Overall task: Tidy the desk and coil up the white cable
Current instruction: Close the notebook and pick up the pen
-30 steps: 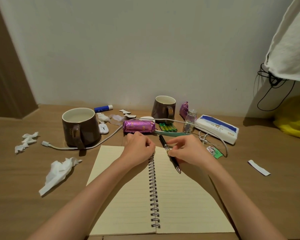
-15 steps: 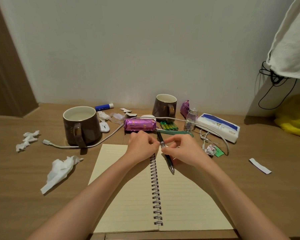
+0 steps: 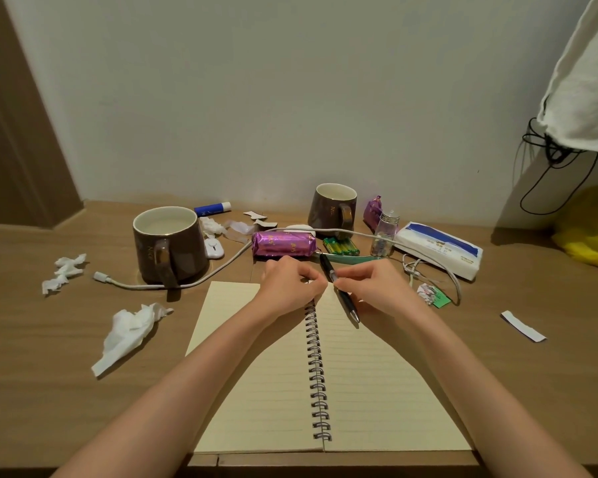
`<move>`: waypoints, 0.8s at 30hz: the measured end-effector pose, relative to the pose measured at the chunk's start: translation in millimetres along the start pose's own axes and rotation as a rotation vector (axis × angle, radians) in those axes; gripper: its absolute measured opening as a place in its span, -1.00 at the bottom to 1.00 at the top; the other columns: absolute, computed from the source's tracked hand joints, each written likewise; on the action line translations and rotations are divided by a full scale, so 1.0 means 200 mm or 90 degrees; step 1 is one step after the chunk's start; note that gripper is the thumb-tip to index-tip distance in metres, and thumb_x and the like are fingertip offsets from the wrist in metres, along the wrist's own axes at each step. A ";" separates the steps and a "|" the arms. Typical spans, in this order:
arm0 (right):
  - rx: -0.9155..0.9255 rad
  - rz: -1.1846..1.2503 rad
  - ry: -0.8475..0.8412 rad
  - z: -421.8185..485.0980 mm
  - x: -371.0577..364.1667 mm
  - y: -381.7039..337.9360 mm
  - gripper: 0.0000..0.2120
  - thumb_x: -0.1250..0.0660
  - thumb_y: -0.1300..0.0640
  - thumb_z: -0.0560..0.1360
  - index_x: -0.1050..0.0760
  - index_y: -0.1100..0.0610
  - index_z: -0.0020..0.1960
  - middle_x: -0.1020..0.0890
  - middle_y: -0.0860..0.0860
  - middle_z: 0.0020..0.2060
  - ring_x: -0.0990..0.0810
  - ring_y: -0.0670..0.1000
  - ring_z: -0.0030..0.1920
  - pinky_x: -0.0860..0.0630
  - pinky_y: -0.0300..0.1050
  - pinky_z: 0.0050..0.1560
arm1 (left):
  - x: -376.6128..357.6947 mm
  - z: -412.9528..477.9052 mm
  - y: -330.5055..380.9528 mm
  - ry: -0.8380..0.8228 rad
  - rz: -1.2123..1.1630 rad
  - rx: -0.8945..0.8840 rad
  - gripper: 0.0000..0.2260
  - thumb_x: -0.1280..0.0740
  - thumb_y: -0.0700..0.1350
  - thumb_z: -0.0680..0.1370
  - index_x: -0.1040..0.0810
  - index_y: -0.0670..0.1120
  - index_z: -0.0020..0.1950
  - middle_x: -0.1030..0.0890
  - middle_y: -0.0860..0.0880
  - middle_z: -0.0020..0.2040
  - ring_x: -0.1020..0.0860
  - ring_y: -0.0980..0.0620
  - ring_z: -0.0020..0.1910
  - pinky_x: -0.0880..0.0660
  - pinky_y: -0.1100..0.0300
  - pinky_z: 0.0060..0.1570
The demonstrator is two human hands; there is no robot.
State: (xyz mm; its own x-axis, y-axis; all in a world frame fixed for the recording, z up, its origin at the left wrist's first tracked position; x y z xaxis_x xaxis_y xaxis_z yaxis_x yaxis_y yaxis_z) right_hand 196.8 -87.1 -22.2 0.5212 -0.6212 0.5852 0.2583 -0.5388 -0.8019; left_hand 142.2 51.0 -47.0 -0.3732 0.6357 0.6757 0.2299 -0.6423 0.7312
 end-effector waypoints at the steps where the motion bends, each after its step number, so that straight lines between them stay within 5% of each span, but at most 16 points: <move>1: 0.005 -0.012 0.003 0.00 -0.01 0.00 -0.75 -0.37 0.13 0.51 -0.59 0.08 0.19 -0.62 -0.12 -0.25 -0.63 -0.12 -0.29 -0.48 -0.37 -0.47 | 0.00 0.00 0.00 0.009 0.006 0.003 -0.86 -0.35 0.05 0.47 -0.67 0.10 -0.24 -0.61 0.19 -0.14 -0.43 -0.04 0.16 -0.43 -0.03 0.16; 6: 0.006 -0.019 -0.028 -0.03 -0.04 0.00 -0.77 -0.38 0.15 0.50 -0.60 0.11 0.15 -0.67 -0.02 -0.22 -0.67 -0.09 -0.32 -0.59 -0.27 -0.39 | -0.01 0.01 -0.02 0.028 0.021 0.038 -0.82 -0.34 0.00 0.47 -0.69 0.04 -0.26 -0.65 0.05 -0.09 -0.39 -0.04 0.15 -0.43 0.00 0.10; 12: -0.001 -0.005 -0.078 -0.06 -0.02 -0.01 -0.48 -0.41 0.20 0.46 -0.40 0.01 0.38 -0.69 0.01 -0.28 -0.68 -0.05 -0.34 -0.61 -0.21 -0.36 | -0.01 -0.01 0.00 0.032 0.019 0.049 -0.81 -0.32 -0.02 0.50 -0.71 -0.03 -0.18 -0.64 -0.01 -0.04 -0.30 -0.05 0.15 -0.34 0.07 0.04; 18: 0.039 -0.139 -0.072 -0.06 0.00 0.00 -0.38 -0.42 0.13 0.43 -0.31 -0.10 0.43 -0.68 0.01 -0.23 -0.68 -0.04 -0.21 -0.64 -0.02 -0.04 | 0.00 -0.01 0.00 0.031 0.019 0.053 -0.81 -0.33 -0.03 0.50 -0.71 -0.05 -0.15 -0.64 0.00 -0.02 -0.27 -0.01 0.13 -0.28 0.11 0.01; 24: 0.033 -0.193 -0.048 -0.09 0.04 0.02 -0.39 -0.43 0.09 0.42 -0.33 -0.10 0.43 -0.63 -0.01 -0.11 -0.63 -0.06 -0.14 -0.63 -0.08 -0.04 | -0.01 0.00 0.00 0.030 0.047 0.040 -0.81 -0.33 0.00 0.50 -0.70 -0.03 -0.17 -0.64 0.01 -0.03 -0.33 -0.04 0.16 -0.31 0.10 -0.01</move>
State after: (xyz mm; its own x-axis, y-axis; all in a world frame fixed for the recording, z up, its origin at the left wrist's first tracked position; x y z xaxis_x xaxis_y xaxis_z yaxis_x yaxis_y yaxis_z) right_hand 187.8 -104.9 -18.2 0.4730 -0.3914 0.7893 0.4516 -0.6615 -0.5987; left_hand 143.5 50.7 -48.8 -0.3949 0.5654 0.7241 0.3139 -0.6577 0.6848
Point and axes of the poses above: each hand's wrist, its own z-axis towards the middle knuckle, its own x-axis out of the back of the hand, y = z × x, the point moved 6 cm from there along z, towards the middle knuckle
